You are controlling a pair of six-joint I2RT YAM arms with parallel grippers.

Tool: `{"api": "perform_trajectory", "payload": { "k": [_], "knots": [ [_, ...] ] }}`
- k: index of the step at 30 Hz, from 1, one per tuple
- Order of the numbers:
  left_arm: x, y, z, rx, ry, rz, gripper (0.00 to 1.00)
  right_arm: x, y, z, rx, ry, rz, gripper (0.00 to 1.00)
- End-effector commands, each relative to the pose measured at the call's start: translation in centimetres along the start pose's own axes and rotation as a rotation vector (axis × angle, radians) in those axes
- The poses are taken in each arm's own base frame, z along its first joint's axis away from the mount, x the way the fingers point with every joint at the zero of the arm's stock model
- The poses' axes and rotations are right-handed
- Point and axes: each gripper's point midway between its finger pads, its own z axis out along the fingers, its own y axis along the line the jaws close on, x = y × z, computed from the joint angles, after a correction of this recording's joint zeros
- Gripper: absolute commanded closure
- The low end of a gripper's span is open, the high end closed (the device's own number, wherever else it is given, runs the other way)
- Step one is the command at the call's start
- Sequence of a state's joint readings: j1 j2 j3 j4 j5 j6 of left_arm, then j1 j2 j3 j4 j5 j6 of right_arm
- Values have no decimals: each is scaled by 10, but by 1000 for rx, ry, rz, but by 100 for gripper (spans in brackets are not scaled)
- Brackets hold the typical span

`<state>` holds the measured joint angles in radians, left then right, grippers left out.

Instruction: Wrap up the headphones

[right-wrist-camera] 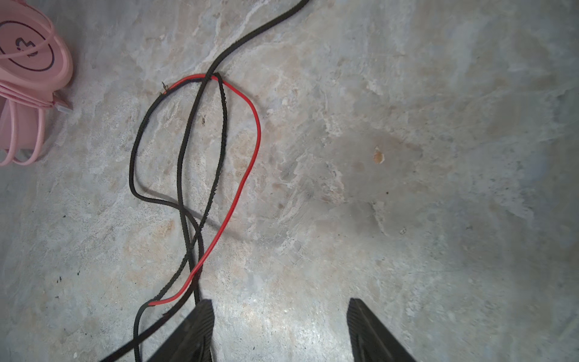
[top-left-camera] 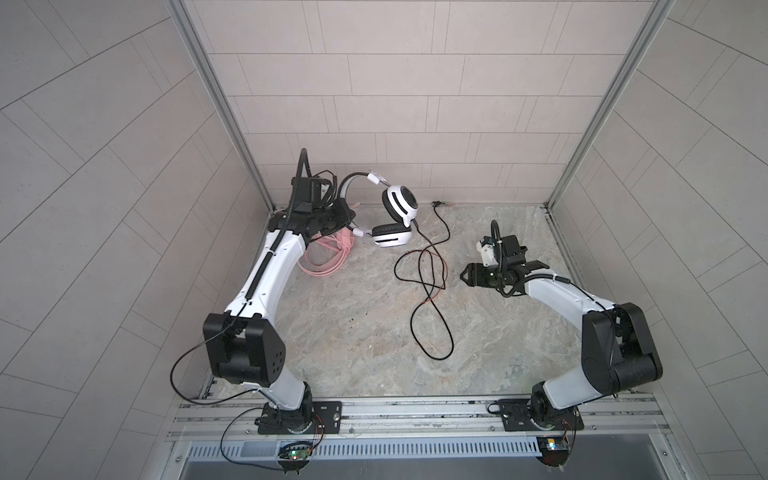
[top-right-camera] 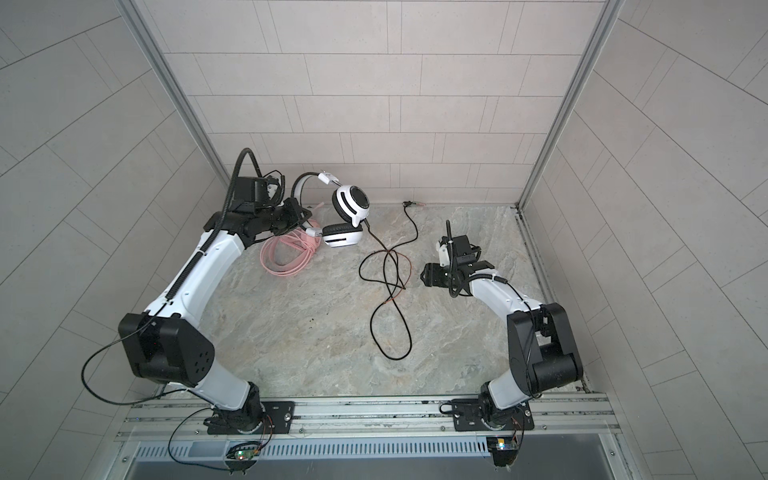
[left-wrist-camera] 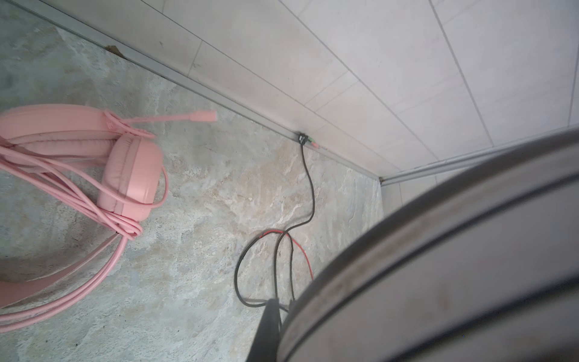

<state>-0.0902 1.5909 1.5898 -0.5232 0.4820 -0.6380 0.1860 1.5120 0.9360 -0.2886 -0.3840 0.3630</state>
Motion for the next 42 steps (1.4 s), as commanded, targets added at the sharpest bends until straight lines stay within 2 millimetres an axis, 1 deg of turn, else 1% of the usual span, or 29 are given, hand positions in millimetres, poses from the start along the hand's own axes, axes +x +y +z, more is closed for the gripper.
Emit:
{"api": "perform_trajectory", "payload": {
  "k": [1,4,7,9,15,20,26,29,30,31,34,35,36,37,39,42],
  "knots": [
    [-50,-59,-38,181,-128,-51,100,15,11,4,-48,41,-16,31],
    [-71,-85,-50,267,-166,-65,100,19,29,7,-78,48,-73,31],
    [-82,-98,-58,306,-196,-71,100,21,52,8,-109,41,-147,31],
    [-84,-98,-60,300,-209,-71,100,18,68,5,-155,8,-167,31],
    [-81,-95,-59,289,-197,-80,100,6,101,2,-237,-81,-230,31],
    [-81,-98,-63,291,-201,-76,100,-8,135,-4,-359,-183,-254,30],
    [-81,-100,-67,298,-203,-77,100,-21,163,3,-468,-229,-223,30],
    [-81,-100,-67,296,-201,-76,100,-27,170,13,-485,-245,-203,32],
    [-80,-100,-67,297,-200,-77,100,-29,171,16,-496,-247,-192,34],
    [-80,-100,-67,297,-199,-77,100,-31,174,19,-509,-250,-180,42],
    [-79,-99,-66,299,-191,-80,100,-36,180,22,-545,-256,-166,78],
    [-79,-98,-65,297,-190,-80,100,-37,180,19,-541,-262,-169,85],
    [-79,-97,-65,295,-188,-80,100,-38,178,16,-527,-271,-174,91],
    [-78,-95,-64,288,-186,-78,100,-40,174,10,-507,-286,-180,95],
    [-76,-88,-60,262,-185,-75,100,-45,167,-7,-455,-324,-208,97],
    [-73,-77,-55,231,-183,-70,100,-58,150,-49,-334,-404,-256,99]
  ]
}}
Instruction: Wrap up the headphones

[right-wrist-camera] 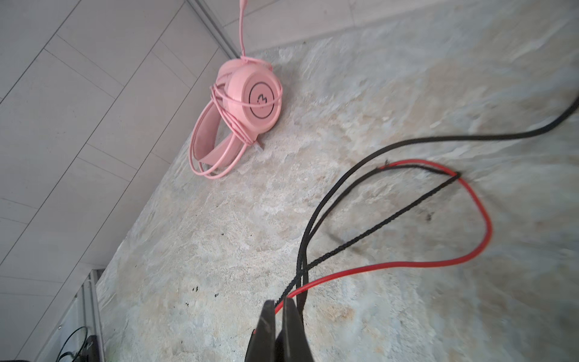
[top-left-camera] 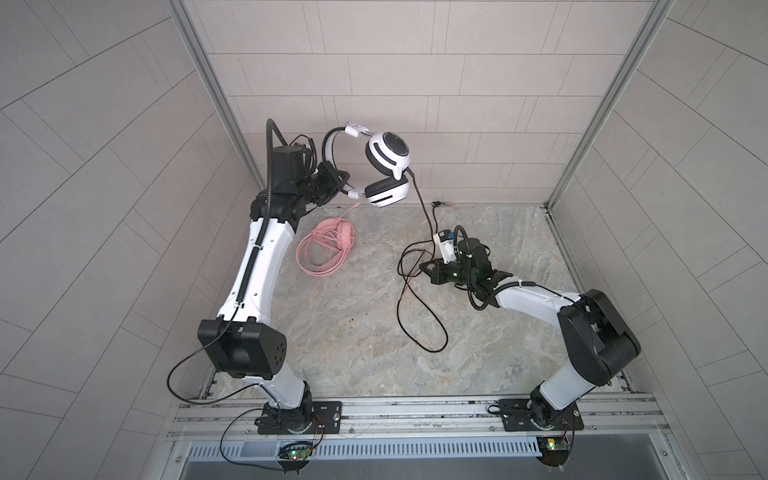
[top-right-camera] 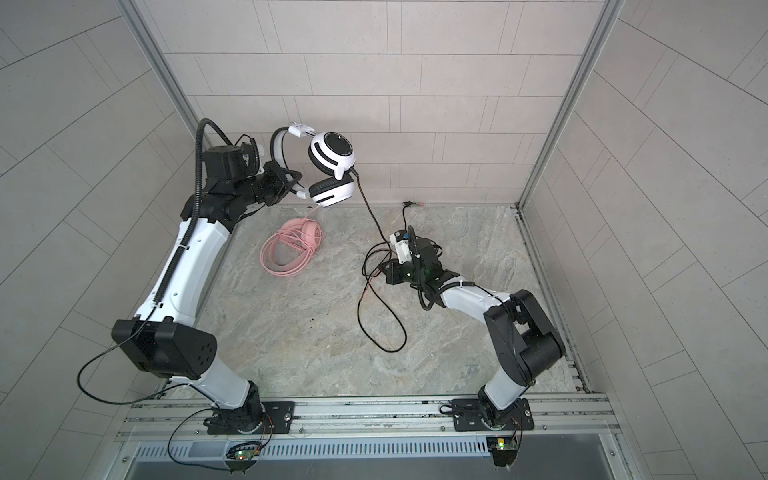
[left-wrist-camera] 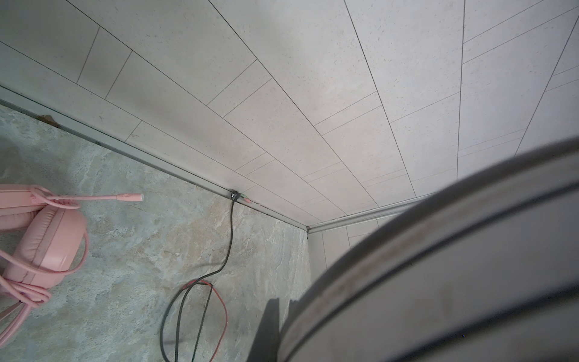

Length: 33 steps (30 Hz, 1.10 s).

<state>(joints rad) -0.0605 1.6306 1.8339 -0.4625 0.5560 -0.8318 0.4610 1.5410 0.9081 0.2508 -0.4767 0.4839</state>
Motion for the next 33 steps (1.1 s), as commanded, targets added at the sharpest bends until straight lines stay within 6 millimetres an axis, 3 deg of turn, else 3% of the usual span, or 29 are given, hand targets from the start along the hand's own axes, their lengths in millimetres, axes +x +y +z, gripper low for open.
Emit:
{"api": "perform_trajectory", "payload": {
  "k": [1,3,8,11,14,17,23,26,30,33],
  "knots": [
    [-5,-7,-8,25,-27,23,100,-47,4,-57,119,-123,-113,99],
    [-3,0,-7,7,-24,26,100,-68,3,-91,184,-161,-147,100],
    [-1,11,-4,-11,-22,21,100,-131,7,-198,393,-323,-227,100],
    [0,12,-3,-10,-22,18,100,-161,22,-256,518,-412,-277,100],
    [0,13,-3,-13,-27,15,100,-179,41,-295,546,-494,-281,100],
    [0,11,-4,-9,-40,7,100,-180,46,-291,520,-460,-279,100],
    [11,6,-5,7,-19,5,100,-124,-5,-212,531,-139,-220,100],
    [18,7,-7,-17,-14,30,100,-100,-18,-188,536,-35,-215,100],
    [26,13,-8,-74,-9,76,100,-90,-13,-181,536,15,-263,100],
    [32,14,-6,-122,-4,141,100,-88,4,-182,550,40,-352,100]
  ]
}}
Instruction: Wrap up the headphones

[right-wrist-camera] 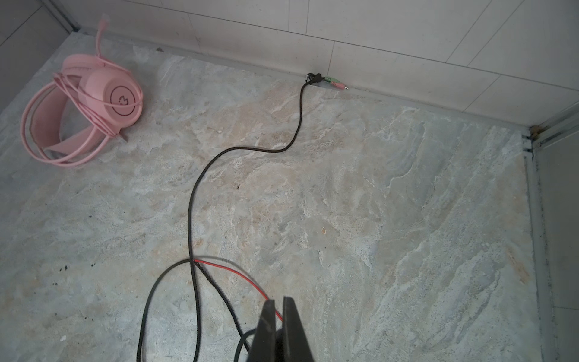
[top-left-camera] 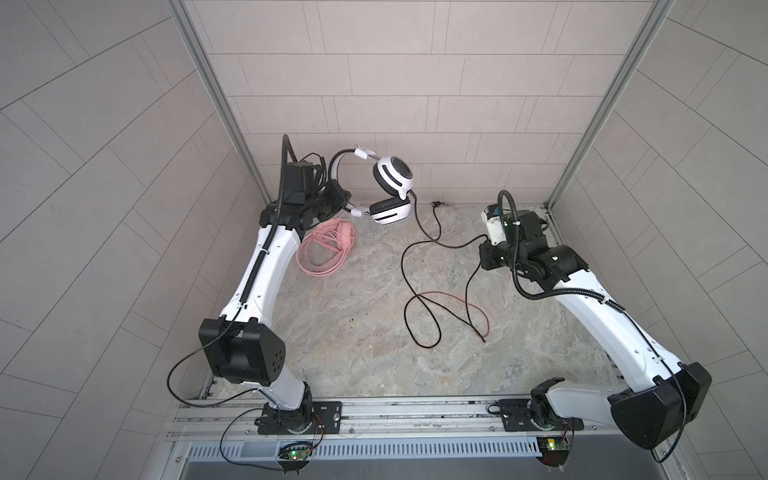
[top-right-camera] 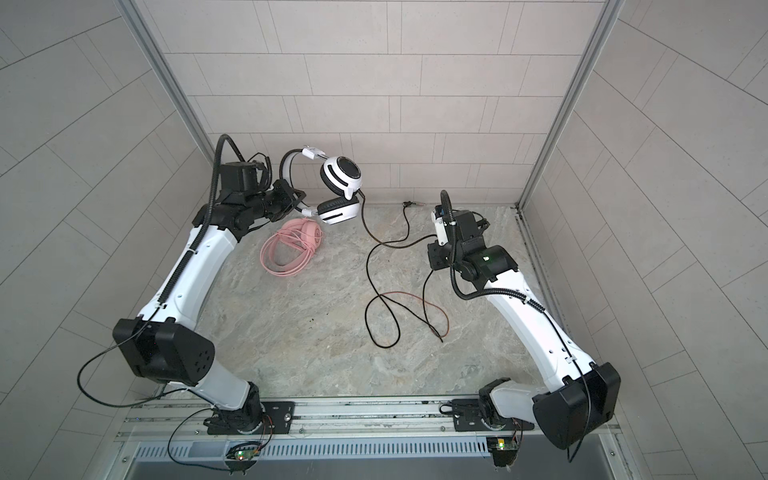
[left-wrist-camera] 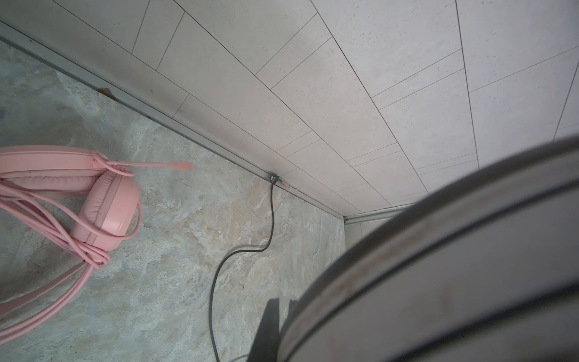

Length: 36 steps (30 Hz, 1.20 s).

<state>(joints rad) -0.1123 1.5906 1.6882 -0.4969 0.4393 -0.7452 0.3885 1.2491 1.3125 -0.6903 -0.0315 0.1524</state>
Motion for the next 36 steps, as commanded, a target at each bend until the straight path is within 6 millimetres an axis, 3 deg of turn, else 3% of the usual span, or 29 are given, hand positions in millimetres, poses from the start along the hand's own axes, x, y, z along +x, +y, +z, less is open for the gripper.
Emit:
{"api": "perform_trajectory", "payload": {
  "k": [1,6,10,20,25,36],
  "knots": [
    [-4,-24,-20,-5,-52,120,100,-24,11,-41,29,-95,-117,100],
    [19,-32,-7,-83,12,297,100,-40,34,-67,51,-145,-255,100],
    [43,-42,6,-70,89,402,100,-59,40,-86,45,-205,-266,100],
    [108,-60,26,8,290,642,100,-89,40,-95,69,-263,-266,100],
    [123,-63,27,34,328,657,100,-88,43,-86,67,-251,-266,100],
    [132,-61,23,77,325,659,100,-86,39,-85,85,-247,-247,100]
  ]
}}
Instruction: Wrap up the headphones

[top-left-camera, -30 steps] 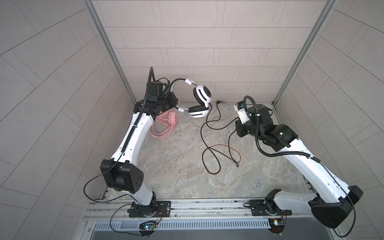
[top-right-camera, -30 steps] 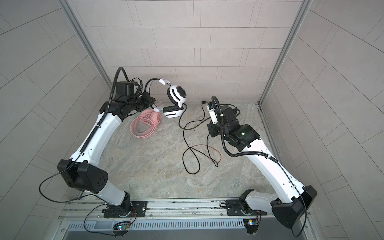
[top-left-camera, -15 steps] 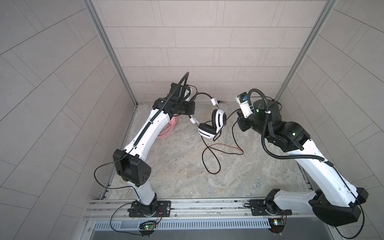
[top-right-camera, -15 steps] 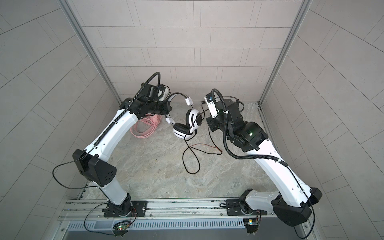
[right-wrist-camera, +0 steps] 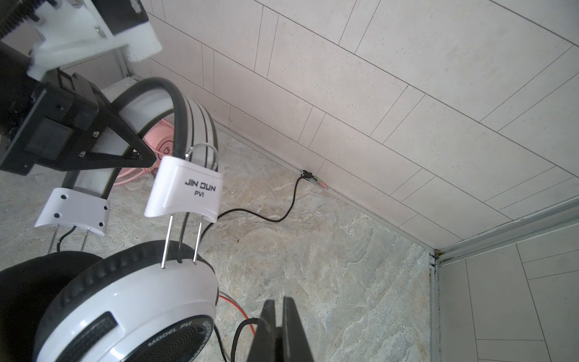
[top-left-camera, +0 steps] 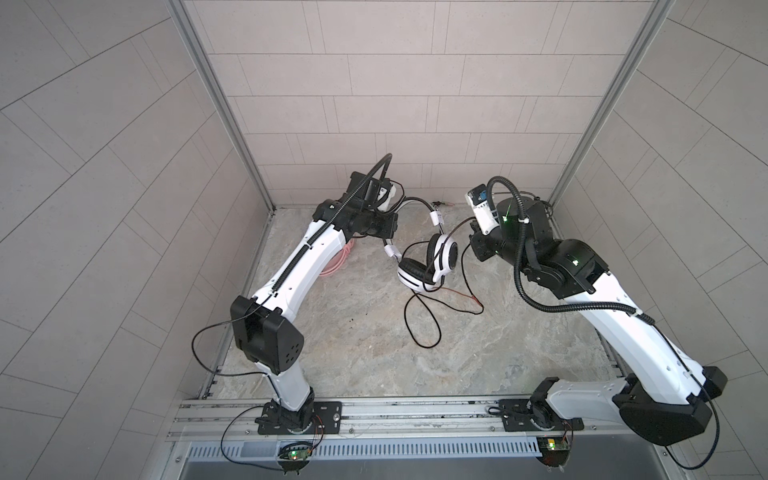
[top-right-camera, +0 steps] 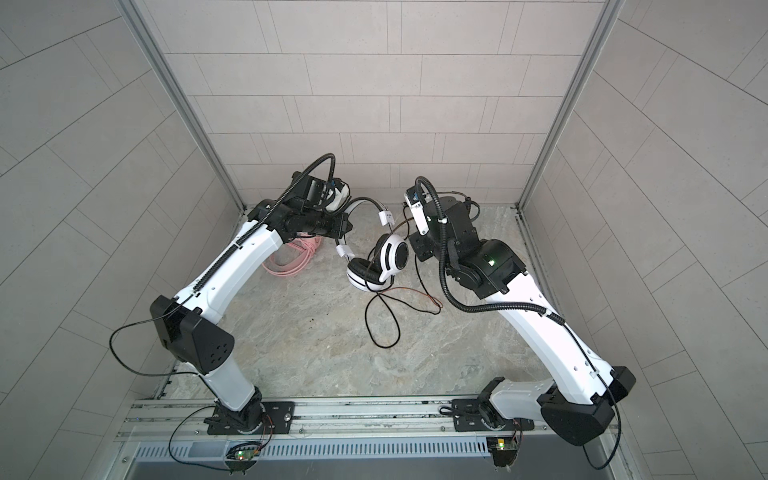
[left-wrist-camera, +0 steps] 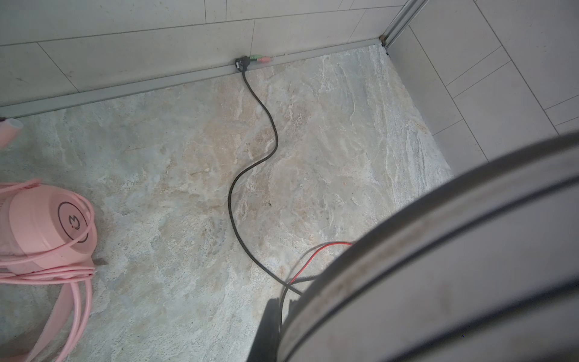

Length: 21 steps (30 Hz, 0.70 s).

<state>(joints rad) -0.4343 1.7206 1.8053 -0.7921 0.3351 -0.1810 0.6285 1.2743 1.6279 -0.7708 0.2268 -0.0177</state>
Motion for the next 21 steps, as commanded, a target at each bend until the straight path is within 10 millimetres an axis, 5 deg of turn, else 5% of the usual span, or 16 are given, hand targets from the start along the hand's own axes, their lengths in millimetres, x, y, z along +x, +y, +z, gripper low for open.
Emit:
{"api": "perform_trajectory", "payload": {
  "k": [1,21],
  "knots": [
    [-14,-18,-24,72,-90,27,100,-2,-6,-4,29,-7,11,100],
    [7,-35,-30,184,-53,18,100,20,-22,39,121,89,65,100]
  ]
}}
